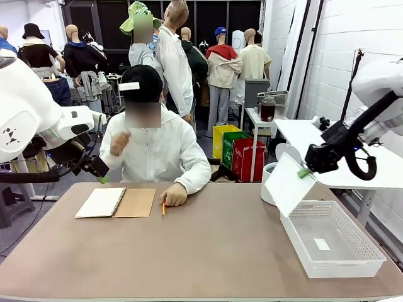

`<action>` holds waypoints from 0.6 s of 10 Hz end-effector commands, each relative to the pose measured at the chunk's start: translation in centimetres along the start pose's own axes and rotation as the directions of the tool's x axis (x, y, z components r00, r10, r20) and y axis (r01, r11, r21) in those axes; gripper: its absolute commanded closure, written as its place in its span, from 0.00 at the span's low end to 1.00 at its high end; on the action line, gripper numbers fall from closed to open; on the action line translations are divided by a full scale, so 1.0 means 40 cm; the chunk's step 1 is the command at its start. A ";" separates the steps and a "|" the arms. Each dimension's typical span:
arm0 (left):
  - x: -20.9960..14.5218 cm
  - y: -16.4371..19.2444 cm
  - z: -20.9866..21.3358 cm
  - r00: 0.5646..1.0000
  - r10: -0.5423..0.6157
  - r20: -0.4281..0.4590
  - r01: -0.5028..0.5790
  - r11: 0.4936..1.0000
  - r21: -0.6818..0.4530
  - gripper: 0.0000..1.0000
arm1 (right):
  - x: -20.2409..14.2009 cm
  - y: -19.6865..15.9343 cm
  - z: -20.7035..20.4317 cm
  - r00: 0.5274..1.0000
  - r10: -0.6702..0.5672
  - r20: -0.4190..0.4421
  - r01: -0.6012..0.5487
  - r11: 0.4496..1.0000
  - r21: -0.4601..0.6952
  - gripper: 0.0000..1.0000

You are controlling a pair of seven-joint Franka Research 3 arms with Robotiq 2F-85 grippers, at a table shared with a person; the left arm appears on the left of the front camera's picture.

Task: Sort the paper based on its condition.
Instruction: If a person hands you a paper, place it in the Organizing basket , and if it's crumpled, put it in the Trash can.

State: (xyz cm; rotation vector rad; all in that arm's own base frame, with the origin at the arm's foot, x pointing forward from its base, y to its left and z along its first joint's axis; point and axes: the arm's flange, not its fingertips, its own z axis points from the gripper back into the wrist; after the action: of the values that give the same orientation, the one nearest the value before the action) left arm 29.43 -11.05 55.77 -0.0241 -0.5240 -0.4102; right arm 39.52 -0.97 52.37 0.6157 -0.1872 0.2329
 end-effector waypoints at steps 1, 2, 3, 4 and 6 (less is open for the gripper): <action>0.000 0.000 0.001 1.000 0.000 0.001 0.000 1.000 -0.002 0.00 | -0.019 -0.003 0.008 1.000 -0.026 -0.010 0.024 0.992 -0.122 1.00; 0.000 0.000 0.001 1.000 0.000 0.001 0.000 1.000 -0.002 0.00 | -0.001 0.009 0.006 0.995 -0.098 0.026 0.101 0.978 -0.185 1.00; 0.000 0.000 0.001 1.000 0.000 0.001 0.000 1.000 -0.002 0.00 | -0.013 -0.012 0.014 1.000 0.001 -0.011 -0.002 0.998 -0.059 1.00; 0.000 0.000 0.001 1.000 0.000 0.001 0.000 1.000 -0.002 0.00 | -0.013 -0.012 0.014 1.000 0.001 -0.011 -0.002 0.998 -0.059 1.00; 0.000 0.000 0.001 1.000 0.000 0.001 0.000 1.000 -0.002 0.00 | -0.011 -0.012 0.022 1.000 -0.021 -0.004 0.020 0.994 -0.105 1.00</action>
State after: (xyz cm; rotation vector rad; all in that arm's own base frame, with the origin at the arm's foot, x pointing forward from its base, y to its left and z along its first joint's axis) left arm 29.43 -11.05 55.77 -0.0242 -0.5241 -0.4102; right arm 39.13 -1.82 52.67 0.5220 -0.1839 0.2116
